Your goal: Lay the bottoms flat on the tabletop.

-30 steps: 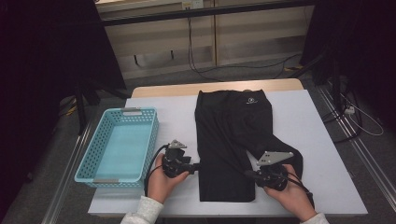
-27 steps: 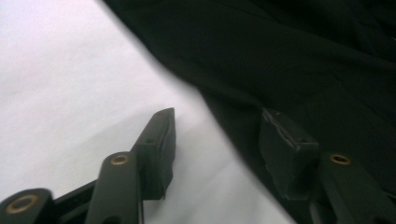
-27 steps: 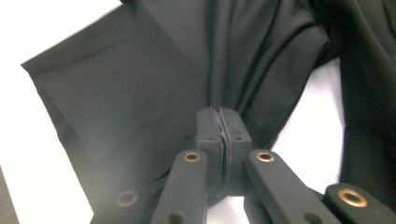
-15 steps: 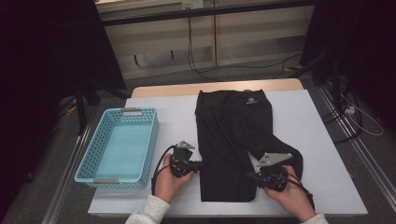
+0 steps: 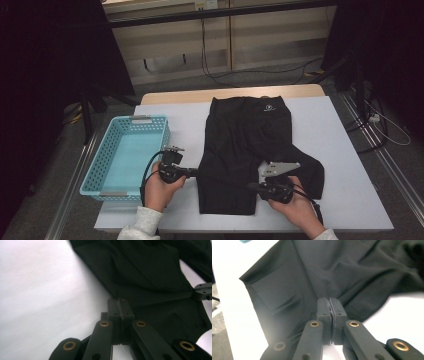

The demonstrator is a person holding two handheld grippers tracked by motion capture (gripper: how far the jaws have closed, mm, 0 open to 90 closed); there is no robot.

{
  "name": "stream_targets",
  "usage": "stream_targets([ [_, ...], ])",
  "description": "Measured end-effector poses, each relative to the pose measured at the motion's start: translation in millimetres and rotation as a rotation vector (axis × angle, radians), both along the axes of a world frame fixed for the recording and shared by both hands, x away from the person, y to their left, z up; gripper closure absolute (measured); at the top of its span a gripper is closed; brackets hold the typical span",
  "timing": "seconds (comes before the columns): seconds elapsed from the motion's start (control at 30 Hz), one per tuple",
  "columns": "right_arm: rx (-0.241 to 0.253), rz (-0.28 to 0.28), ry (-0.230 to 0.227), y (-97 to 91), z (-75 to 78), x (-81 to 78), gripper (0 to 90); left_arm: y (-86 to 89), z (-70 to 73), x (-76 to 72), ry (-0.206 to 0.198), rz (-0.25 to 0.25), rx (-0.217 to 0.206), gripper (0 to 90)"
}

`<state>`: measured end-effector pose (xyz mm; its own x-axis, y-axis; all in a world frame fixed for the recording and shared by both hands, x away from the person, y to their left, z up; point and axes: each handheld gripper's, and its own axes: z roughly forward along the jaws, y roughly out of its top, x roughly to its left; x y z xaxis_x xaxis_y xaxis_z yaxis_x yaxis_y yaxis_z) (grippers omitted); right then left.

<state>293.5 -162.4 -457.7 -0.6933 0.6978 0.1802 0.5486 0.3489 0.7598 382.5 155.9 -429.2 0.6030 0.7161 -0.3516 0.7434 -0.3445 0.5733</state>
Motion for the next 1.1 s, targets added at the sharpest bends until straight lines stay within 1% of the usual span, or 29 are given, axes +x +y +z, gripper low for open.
stream_targets([
  [0.13, 0.006, -0.005, -0.015, 7.7, -4.5, 4.3, 87.6, 4.7, 0.9, 1.8, -0.008, 0.017, 0.031, 90.0],
  [0.17, 0.006, -0.002, -0.011, 8.2, -5.8, 5.3, 87.6, 5.1, 0.9, 2.0, -0.003, 0.017, 0.025, 89.9],
  [0.2, -0.01, -0.004, -0.015, 8.7, -6.2, 5.4, 87.6, 4.6, 0.6, 1.7, -0.009, 0.026, 0.026, 89.9],
  [0.23, -0.034, -0.003, -0.032, 8.8, -6.1, 5.2, 87.6, 3.4, 0.0, 1.6, -0.009, 0.022, 0.031, 89.9],
  [0.3, -0.041, 0.004, -0.034, 7.4, -5.4, 4.2, 85.6, -0.6, -2.6, 1.4, -0.013, 0.017, 0.033, 89.5],
  [0.33, -0.062, 0.004, -0.044, 6.6, -4.5, 3.2, 83.4, -2.4, -4.1, 1.6, -0.027, 0.011, 0.037, 89.0],
  [0.37, -0.102, 0.003, -0.074, 5.4, -2.3, 1.3, 82.4, -4.3, -5.1, 1.3, -0.027, 0.015, 0.038, 87.0],
  [0.4, -0.12, 0.004, -0.083, 4.6, -0.9, 0.4, 82.2, -5.7, -6.6, 1.4, -0.035, 0.004, 0.049, 84.2],
  [0.43, -0.134, 0.006, -0.092, 3.4, 0.9, -0.8, 82.0, -7.8, -8.3, 0.9, -0.056, 0.008, 0.055, 76.6],
  [0.47, -0.131, 0.003, -0.101, 2.0, 2.5, -1.9, 82.2, -9.3, -9.7, 0.9, -0.073, 0.016, 0.066, 67.3],
  [0.5, -0.126, 0.001, -0.104, 0.9, 3.9, -2.6, 82.2, -10.5, -10.7, 0.8, -0.074, 0.017, 0.07, 60.7],
  [0.53, -0.125, -0.001, -0.109, 0.4, 5.2, -2.6, 82.2, -11.5, -11.6, 0.9, -0.079, 0.004, 0.065, 60.3],
  [0.6, -0.107, 0.006, -0.109, 1.4, 6.6, -1.5, 81.3, -13.9, -12.6, 0.7, -0.097, 0.002, 0.066, 51.8],
  [0.63, -0.093, 0.016, -0.112, 3.5, 6.2, -0.3, 78.7, -14.4, -12.7, 0.6, -0.092, -0.001, 0.064, 49.9],
  [0.67, -0.094, 0.024, -0.114, 5.7, 5.6, 0.1, 76.7, -14.9, -12.8, 0.6, -0.088, -0.003, 0.064, 49.8],
  [0.73, -0.094, 0.064, -0.115, 13.1, 2.4, 0.4, 71.0, -15.8, -13.5, 0.8, -0.097, -0.003, 0.075, 46.7],
  [0.8, -0.107, 0.087, -0.114, 20.7, -1.9, 1.5, 69.1, -16.0, -14.5, 1.2, -0.098, 0.006, 0.074, 43.6],
  [0.83, -0.115, 0.097, -0.105, 23.6, -4.7, 2.9, 68.9, -15.8, -14.9, 1.4, -0.098, 0.006, 0.072, 42.5],
  [0.87, -0.138, 0.096, -0.096, 25.4, -7.4, 4.4, 69.5, -15.6, -15.1, 1.5, -0.1, 0.007, 0.076, 42.0],
  [0.9, -0.133, 0.095, -0.098, 26.0, -8.9, 4.6, 73.4, -15.2, -15.1, 1.5, -0.106, 0.007, 0.083, 41.1],
  [0.93, -0.127, 0.102, -0.086, 25.1, -8.8, 4.5, 82.2, -14.7, -14.9, 1.5, -0.108, 0.008, 0.077, 40.5],
  [0.97, -0.125, 0.127, -0.064, 22.8, -7.3, 3.7, 89.9, -14.5, -14.6, 1.3, -0.107, 0.012, 0.073, 40.5],
  [1.07, -0.127, 0.123, -0.048, 16.9, -5.9, -0.5, 90.0, -14.1, -14.4, 1.5, -0.109, 0.017, 0.083, 40.6],
  [1.1, -0.133, 0.111, -0.05, 14.4, -5.6, -1.2, 89.6, -14.4, -15.1, 1.6, -0.106, 0.014, 0.087, 41.1],
])
